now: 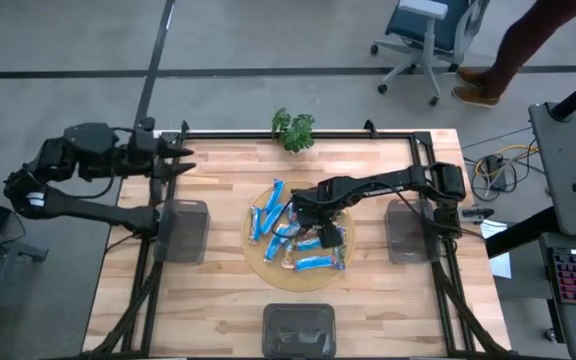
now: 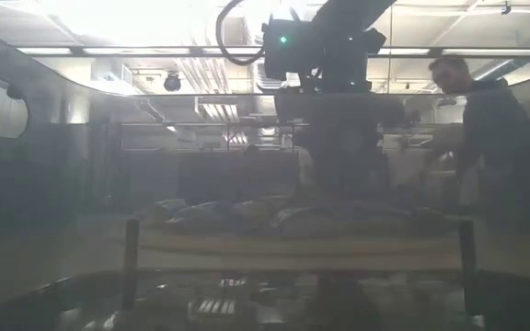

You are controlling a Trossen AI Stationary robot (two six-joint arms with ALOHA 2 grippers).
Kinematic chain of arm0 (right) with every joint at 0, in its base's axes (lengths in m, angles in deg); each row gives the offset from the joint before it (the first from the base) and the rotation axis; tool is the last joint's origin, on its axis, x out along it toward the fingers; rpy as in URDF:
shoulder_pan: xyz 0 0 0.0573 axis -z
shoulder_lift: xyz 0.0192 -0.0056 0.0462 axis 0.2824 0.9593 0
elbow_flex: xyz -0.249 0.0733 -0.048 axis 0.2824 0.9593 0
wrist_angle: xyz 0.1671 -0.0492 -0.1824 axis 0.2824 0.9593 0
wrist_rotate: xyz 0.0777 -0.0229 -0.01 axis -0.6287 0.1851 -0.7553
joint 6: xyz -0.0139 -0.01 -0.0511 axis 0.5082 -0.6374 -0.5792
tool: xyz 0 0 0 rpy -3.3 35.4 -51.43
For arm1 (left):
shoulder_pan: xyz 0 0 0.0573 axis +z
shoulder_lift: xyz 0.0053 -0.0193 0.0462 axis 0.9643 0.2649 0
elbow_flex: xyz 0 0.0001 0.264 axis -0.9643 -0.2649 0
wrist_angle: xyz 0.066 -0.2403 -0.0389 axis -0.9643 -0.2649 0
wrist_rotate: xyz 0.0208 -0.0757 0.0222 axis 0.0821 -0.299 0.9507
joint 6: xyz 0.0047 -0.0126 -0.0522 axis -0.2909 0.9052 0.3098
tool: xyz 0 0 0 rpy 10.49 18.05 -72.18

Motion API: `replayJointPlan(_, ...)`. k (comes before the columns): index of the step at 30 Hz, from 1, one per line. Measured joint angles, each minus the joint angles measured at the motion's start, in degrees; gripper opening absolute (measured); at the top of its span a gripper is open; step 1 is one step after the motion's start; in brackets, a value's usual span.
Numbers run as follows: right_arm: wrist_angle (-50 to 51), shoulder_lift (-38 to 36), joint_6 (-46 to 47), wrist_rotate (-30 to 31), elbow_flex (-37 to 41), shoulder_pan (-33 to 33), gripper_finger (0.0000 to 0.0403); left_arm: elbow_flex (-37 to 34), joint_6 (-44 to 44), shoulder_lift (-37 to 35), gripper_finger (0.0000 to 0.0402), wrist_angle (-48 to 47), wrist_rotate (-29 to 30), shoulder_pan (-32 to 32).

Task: Pick and place Granola Bars by type
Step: Put the red granola bar into the top left bin

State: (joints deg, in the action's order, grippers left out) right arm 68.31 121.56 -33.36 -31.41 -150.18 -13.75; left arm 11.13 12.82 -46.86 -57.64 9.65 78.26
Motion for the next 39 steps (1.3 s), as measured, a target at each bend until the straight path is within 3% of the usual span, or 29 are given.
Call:
replayJointPlan(9, -2.2, 0.0, 0.8, 0.0, 3.9, 0.2, 0.0222, -3.3, 1.5, -3.7, 0.0117, -0.6, 0.0, 0.0)
replayJointPlan(15, -2.9, 0.0, 1.1, 0.0, 5.1, 0.4, 0.0210, -3.4, 1.7, -4.5, 0.0021, -3.3, -0.1, 0.0)
replayJointPlan(17, -3.4, 0.0, 1.1, 0.0, 5.1, 0.4, 0.0203, -3.3, 1.9, -5.0, 0.0007, -3.3, -0.1, 0.0)
replayJointPlan(39, -6.9, 0.0, 1.1, -1.3, 7.1, 0.4, 0.0115, -3.3, 2.9, -5.5, 0.0005, -3.1, -0.1, 0.0)
